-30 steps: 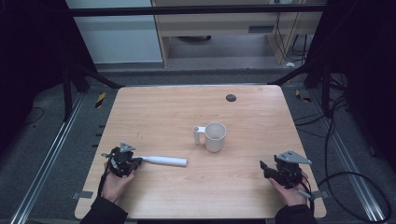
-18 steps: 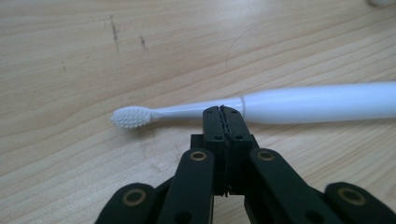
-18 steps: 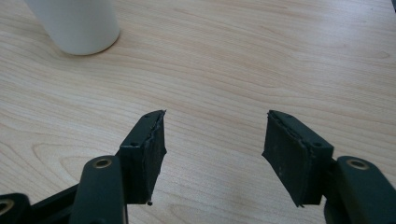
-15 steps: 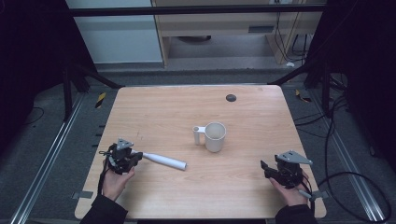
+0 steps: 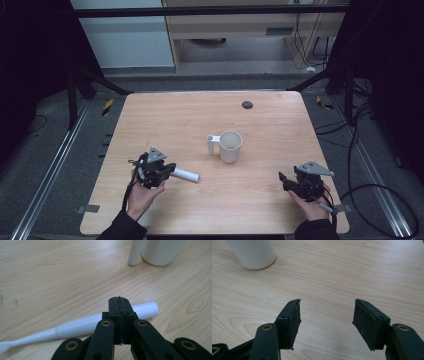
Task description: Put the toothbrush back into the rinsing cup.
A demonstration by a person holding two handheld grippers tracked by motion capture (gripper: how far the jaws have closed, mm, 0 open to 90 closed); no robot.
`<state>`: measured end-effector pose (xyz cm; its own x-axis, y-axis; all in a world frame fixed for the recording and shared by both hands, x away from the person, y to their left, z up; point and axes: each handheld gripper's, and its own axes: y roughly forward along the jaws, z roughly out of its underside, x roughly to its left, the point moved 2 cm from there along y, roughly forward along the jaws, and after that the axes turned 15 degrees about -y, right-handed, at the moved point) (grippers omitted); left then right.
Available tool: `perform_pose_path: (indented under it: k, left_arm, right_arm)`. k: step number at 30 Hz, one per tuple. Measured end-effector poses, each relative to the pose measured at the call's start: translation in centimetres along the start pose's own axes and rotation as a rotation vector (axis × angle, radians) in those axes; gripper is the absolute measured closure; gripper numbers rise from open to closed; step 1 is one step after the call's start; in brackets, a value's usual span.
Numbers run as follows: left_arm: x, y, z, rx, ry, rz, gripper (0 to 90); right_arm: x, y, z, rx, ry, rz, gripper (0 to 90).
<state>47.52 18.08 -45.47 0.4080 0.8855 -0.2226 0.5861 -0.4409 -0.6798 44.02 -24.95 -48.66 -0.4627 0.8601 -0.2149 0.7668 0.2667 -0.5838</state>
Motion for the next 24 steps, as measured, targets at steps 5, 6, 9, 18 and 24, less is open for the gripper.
perform_pose_path:
  k: [5, 6, 9, 18, 24]
  left_arm:
    - [-1.3, 1.6, -0.1, 0.028, 0.018, 0.015, 89.4]
    - [-1.5, 1.9, -0.2, 0.033, 0.022, 0.016, 89.4]
    - [-2.1, 2.8, -0.2, 0.051, 0.03, 0.025, 89.4]
    - [-3.3, 4.7, -0.2, 0.085, 0.058, 0.031, 89.4]
    - [-3.5, 5.3, 0.0, 0.107, 0.078, 0.034, 89.5]
  right_arm:
    - [-0.1, 0.0, 0.0, 0.0, 0.001, -0.001, 38.5]
    - [-0.1, 0.0, 0.0, 0.0, 0.002, -0.002, 38.5]
    - [-0.1, 0.1, 0.1, 0.001, 0.001, -0.002, 38.5]
    - [-0.1, 0.1, 0.1, 0.002, 0.0, -0.002, 38.6]
    - [-0.1, 0.0, 0.1, 0.0, 0.003, -0.001, 38.6]
